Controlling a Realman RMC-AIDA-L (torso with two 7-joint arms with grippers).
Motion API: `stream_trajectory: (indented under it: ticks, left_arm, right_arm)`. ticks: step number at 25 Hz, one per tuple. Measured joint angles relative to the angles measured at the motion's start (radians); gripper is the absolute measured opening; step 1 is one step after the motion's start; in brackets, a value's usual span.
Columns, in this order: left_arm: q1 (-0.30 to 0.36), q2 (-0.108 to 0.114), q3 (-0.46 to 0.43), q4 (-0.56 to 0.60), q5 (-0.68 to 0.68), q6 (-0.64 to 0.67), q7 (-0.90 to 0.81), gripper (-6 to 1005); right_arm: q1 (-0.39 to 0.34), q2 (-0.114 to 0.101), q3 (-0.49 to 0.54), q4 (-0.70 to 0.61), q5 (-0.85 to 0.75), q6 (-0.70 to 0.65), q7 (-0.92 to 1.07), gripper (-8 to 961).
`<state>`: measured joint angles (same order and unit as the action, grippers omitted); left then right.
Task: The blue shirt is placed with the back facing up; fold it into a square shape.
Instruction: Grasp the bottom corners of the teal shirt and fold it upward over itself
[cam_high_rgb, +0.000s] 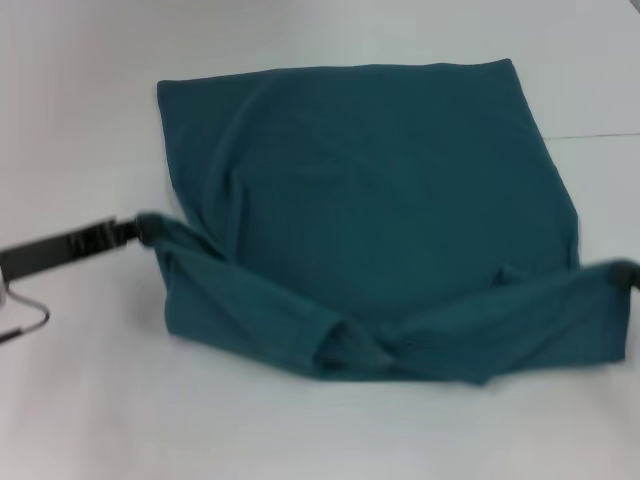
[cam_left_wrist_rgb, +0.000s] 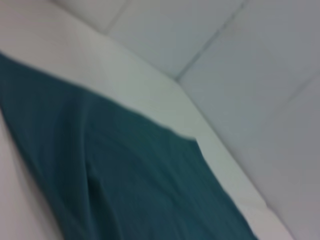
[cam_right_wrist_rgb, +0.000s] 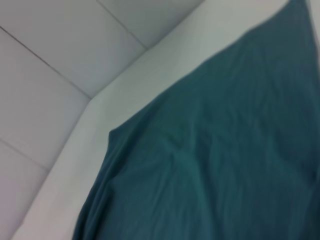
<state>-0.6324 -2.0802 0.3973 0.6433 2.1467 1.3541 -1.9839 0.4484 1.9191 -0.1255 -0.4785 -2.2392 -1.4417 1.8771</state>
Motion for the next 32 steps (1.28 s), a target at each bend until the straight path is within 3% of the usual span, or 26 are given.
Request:
stream_trajectory:
  ticks: [4,9,16,22,32]
  left_arm:
    - [-0.05,0.004,0.001,-0.041,-0.071,-0.097,0.0,0]
    - [-0.085,-0.009,0.01,-0.073,-0.13,-0.215,0.019,-1]
    - [-0.138,-0.02,0.012,-0.129,-0.189,-0.37,0.089,-1]
    - [-0.19,-0.042,0.013,-0.153,-0.231,-0.482,0.159,-1]
    - [-0.218,-0.054,0.014,-0.172,-0.312,-0.566,0.23,0]
  right_arm:
    - [0.071,-0.004,-0.001,0.001,-0.001,0.102,0.008,33]
    - [0.153,-0.006,-0.013,0.001,0.0,0.238,0.01,33]
    - [0.24,0.003,-0.111,0.003,0.002,0.436,0.01,34]
    - [0.287,0.006,-0.157,0.034,0.003,0.565,0.003,34]
    - [0.31,0.017,-0.171,0.043,0.027,0.644,-0.026,34]
